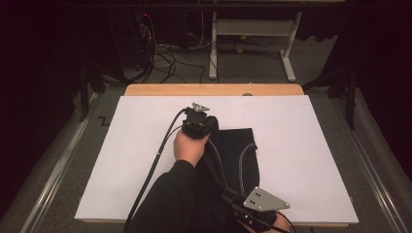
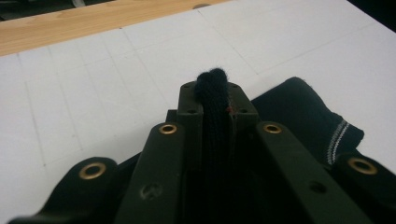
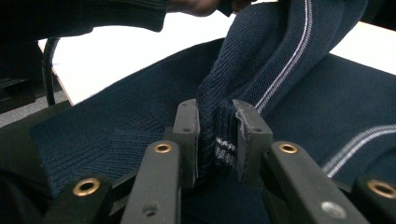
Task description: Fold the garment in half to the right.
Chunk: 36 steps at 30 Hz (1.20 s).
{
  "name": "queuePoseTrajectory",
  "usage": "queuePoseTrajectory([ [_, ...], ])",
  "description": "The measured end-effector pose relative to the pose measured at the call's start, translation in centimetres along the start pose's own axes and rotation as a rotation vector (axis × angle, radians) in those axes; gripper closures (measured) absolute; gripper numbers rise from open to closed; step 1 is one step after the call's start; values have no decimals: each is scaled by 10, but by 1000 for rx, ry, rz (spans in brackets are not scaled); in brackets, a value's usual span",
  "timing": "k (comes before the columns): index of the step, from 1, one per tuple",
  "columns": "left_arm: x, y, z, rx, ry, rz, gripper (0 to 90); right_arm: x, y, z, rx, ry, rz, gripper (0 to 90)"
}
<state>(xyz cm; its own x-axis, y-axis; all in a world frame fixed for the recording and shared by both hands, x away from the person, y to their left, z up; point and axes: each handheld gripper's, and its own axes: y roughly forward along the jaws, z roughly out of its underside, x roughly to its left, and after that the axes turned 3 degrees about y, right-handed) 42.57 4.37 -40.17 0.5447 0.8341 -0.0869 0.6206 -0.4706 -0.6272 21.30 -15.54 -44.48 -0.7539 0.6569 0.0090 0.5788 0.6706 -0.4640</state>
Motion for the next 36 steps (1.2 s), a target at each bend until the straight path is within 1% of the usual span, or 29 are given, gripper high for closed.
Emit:
queuePoseTrajectory([
  [2,-3,3,-1,6,0,1,756,-3,-2,3,6,4,8,738],
  [7,-9,13,-2,33,19,4,753,-8,-6,9,23,19,19,736],
  [10,-13,18,-2,39,14,12,749,-11,-8,14,31,24,21,734],
  [16,-25,25,-6,34,29,38,749,-15,-15,22,50,32,29,730],
  [20,-33,30,-8,28,44,46,731,-17,-19,26,50,53,26,721],
  [23,-37,33,-8,29,44,55,719,-19,-23,28,55,64,27,708],
  [25,-39,34,-9,24,45,66,690,-19,-25,29,53,68,25,701],
  [26,-40,35,-9,18,52,68,683,-20,-27,30,55,70,26,697],
  [27,-42,35,-9,13,60,64,665,-20,-28,30,54,72,26,692],
  [29,-44,35,-9,12,63,55,623,-22,-31,31,52,80,27,689],
  [33,-47,34,-11,-6,48,67,528,-23,-35,33,48,91,31,670],
  [36,-49,31,-12,-14,54,74,465,-24,-40,32,34,93,35,654],
])
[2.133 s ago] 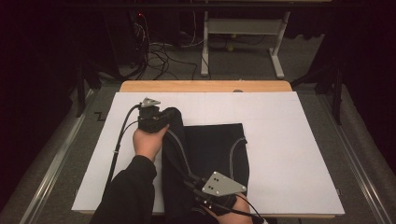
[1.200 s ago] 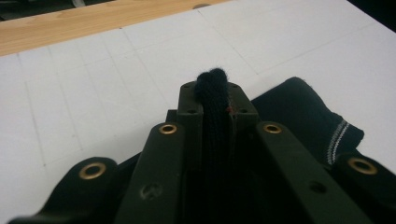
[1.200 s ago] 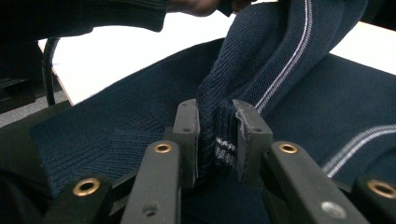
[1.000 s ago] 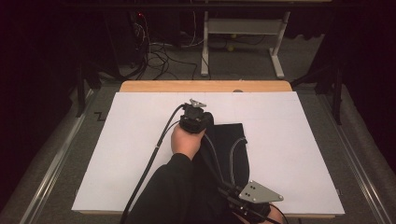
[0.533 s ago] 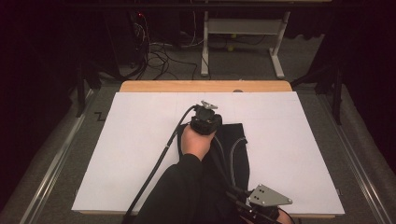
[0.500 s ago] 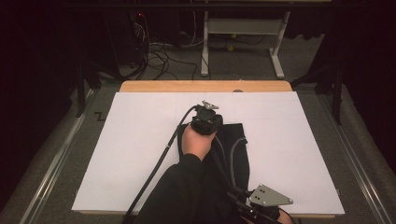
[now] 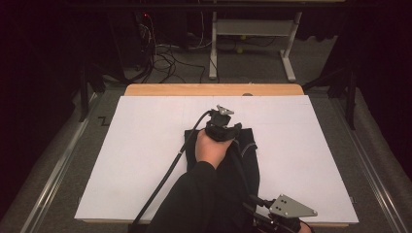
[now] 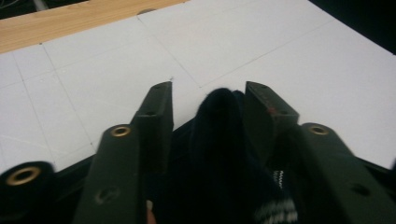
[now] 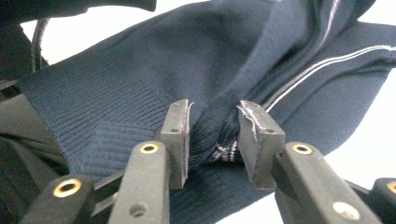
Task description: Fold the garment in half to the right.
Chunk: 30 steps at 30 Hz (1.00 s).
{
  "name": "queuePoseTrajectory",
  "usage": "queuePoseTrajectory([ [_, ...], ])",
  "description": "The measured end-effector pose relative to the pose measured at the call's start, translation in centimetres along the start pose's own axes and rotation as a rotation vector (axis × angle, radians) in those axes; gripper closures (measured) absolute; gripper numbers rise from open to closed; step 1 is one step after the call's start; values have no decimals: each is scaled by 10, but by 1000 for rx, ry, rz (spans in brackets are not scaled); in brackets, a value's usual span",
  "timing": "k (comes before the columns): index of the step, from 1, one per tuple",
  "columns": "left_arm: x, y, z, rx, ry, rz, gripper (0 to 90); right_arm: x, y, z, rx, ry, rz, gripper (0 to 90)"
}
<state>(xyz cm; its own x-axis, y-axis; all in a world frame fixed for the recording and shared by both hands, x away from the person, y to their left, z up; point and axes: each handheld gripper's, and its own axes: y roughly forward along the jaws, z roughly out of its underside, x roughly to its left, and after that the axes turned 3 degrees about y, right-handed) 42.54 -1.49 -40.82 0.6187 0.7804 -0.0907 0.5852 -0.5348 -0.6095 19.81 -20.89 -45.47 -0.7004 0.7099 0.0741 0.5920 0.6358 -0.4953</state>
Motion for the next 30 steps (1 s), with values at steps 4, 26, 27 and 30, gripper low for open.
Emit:
queuePoseTrajectory([
  [4,0,-5,1,-13,24,4,410,-3,-11,-3,-47,10,18,648],
  [26,59,-51,55,-82,-25,39,225,-12,-4,0,-21,26,53,653],
  [27,61,-55,59,-87,-27,39,210,-13,-4,0,-19,27,54,652],
  [30,67,-65,71,-97,-13,40,178,-14,-3,0,-21,34,58,653],
])
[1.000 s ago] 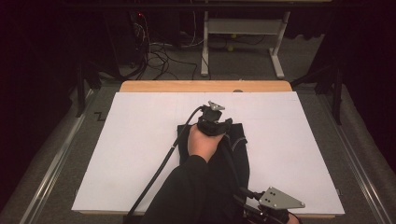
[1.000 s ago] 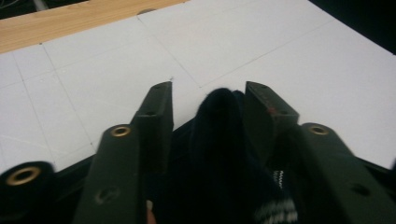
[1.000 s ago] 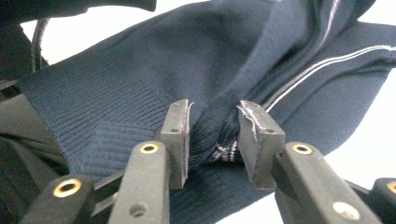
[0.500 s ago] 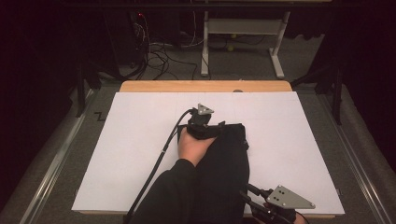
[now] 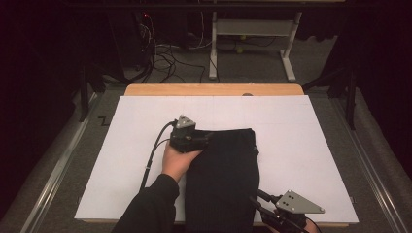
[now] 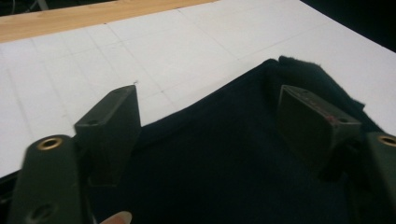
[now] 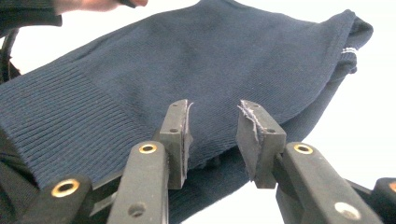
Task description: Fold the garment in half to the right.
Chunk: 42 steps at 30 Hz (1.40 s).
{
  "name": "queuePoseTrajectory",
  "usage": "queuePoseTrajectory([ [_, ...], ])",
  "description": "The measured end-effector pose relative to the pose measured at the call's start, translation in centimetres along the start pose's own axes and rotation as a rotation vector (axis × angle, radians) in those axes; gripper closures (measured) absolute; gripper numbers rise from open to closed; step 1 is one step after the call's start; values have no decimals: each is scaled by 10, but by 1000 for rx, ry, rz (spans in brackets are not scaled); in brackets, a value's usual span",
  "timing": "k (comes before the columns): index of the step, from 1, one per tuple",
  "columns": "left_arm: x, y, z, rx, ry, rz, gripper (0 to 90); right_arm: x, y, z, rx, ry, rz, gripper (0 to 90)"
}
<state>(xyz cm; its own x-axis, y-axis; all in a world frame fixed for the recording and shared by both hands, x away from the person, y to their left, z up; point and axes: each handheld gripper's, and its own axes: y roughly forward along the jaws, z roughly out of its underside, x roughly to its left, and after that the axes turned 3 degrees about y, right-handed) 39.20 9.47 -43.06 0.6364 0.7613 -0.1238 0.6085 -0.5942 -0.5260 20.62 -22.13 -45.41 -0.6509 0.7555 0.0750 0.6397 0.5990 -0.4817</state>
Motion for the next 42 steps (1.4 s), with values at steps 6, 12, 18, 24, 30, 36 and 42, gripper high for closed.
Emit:
queuePoseTrajectory([
  [6,11,-23,26,-12,0,22,146,-4,0,1,0,15,1,652],
  [12,19,-40,46,-42,-13,35,119,-7,-2,2,-7,18,14,652],
  [18,29,-58,57,-62,-21,40,117,-5,-3,0,-11,15,27,651],
  [24,40,-80,72,-81,-16,26,72,-6,0,-3,-16,13,33,646],
  [30,58,-98,91,-58,-25,8,0,-13,1,-5,-32,33,58,642],
  [36,70,-110,106,-74,-61,-16,0,-25,3,-6,-37,61,89,640],
  [42,70,-122,113,-93,-65,-28,0,-34,4,-9,-52,64,98,627],
])
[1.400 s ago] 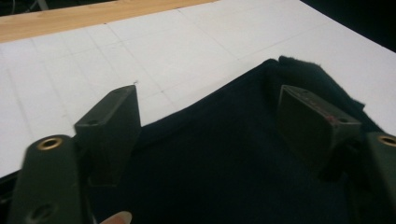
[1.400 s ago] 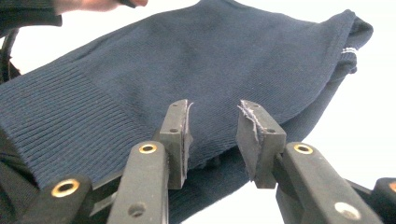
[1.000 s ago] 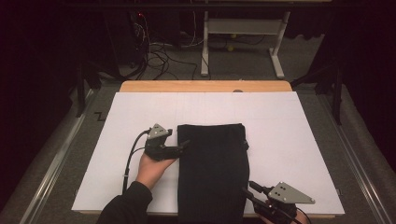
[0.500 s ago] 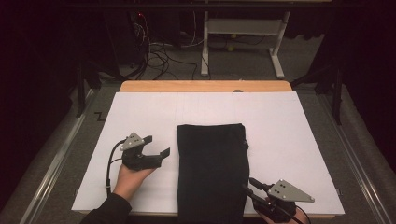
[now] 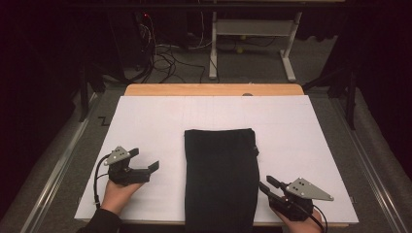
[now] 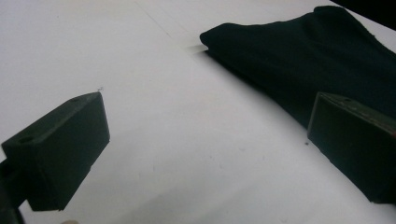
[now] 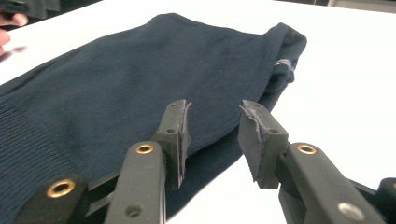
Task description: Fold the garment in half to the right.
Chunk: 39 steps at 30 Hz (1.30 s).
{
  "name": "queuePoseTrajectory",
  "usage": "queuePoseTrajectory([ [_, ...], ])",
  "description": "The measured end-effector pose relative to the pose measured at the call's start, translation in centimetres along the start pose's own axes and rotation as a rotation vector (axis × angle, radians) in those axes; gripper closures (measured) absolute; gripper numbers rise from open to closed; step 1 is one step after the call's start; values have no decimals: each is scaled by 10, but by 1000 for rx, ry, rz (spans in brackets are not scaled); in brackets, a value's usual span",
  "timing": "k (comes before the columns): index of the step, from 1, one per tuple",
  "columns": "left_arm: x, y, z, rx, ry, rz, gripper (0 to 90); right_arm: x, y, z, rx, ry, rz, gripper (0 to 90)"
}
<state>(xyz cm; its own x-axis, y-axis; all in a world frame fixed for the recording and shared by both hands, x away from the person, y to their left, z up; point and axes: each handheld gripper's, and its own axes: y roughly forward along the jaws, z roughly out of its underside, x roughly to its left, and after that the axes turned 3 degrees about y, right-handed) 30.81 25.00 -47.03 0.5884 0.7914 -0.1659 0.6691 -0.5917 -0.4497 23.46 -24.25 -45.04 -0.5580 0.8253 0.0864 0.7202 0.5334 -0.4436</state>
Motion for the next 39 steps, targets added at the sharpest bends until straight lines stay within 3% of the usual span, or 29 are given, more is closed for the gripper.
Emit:
queuePoseTrajectory([
  [6,-2,-11,6,-17,2,-25,0,-24,13,-6,-13,-4,40,554],
  [11,-5,-11,7,-13,5,-8,0,-53,26,-14,-51,29,69,388],
  [18,-12,-8,4,7,48,0,0,-87,39,-24,-107,85,98,139],
  [21,-14,-9,2,-3,50,-3,0,-87,27,-19,-128,104,83,0],
  [25,-14,-10,0,-21,57,-7,0,-78,-3,-6,-150,67,58,1],
  [27,-14,-9,0,-23,57,-3,0,-76,-10,-1,-163,62,49,0],
  [35,-18,-6,-2,-19,78,38,0,-66,-9,-4,-176,13,54,1],
  [39,-17,-7,-2,-26,77,35,0,-59,-7,-5,-177,-10,61,1],
])
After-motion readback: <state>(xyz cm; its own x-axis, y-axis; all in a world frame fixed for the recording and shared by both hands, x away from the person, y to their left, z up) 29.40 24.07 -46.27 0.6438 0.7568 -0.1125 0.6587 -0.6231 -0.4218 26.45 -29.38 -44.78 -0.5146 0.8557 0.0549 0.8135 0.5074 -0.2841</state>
